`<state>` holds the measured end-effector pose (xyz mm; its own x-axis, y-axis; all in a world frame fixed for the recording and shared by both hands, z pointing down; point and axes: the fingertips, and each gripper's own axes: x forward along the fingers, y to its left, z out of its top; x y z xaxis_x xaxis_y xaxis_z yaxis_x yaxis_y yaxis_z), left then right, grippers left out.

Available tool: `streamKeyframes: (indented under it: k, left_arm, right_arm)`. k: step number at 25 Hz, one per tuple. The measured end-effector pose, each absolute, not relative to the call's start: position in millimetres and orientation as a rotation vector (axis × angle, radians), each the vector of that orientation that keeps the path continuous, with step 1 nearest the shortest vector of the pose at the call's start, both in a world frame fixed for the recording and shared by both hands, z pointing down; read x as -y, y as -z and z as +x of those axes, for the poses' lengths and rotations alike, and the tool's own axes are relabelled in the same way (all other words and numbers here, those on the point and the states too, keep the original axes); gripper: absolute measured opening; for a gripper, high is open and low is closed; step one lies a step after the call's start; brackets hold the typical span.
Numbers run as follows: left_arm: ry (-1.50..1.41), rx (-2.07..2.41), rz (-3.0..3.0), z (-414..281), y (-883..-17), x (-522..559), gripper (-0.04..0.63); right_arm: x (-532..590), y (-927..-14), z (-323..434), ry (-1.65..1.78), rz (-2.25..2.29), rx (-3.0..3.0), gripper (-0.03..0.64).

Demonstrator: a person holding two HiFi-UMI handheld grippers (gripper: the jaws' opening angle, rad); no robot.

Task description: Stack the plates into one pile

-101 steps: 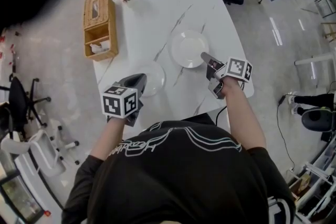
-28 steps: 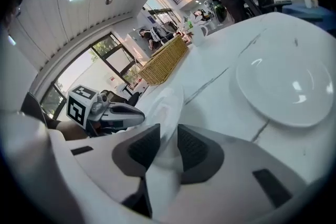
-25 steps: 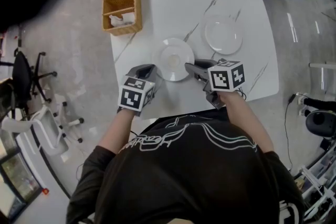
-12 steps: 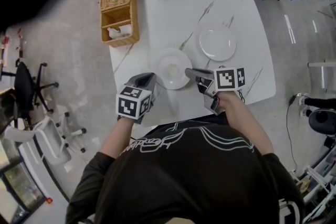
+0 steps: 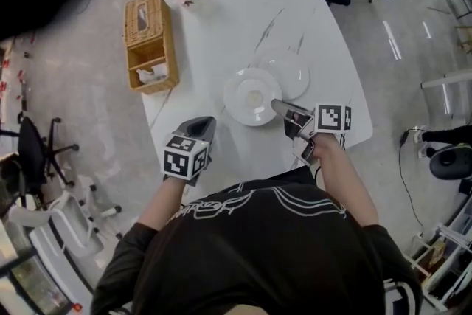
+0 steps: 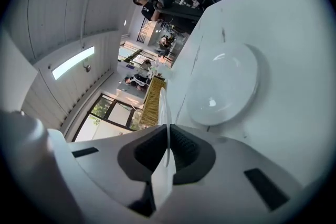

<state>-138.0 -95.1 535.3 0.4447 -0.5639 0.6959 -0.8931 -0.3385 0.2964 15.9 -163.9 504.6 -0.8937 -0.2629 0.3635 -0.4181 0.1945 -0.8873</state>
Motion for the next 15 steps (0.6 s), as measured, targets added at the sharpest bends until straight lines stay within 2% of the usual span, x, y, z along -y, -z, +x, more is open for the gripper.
streamKeyframes:
  k: [15]
  left_arm:
    - [-0.727, 1.088, 2.125, -88.7, -534.8, 109.8, 0.023]
  right_arm:
    - [222.5, -508.2, 100.6, -1.933, 1.051, 2.335, 0.037]
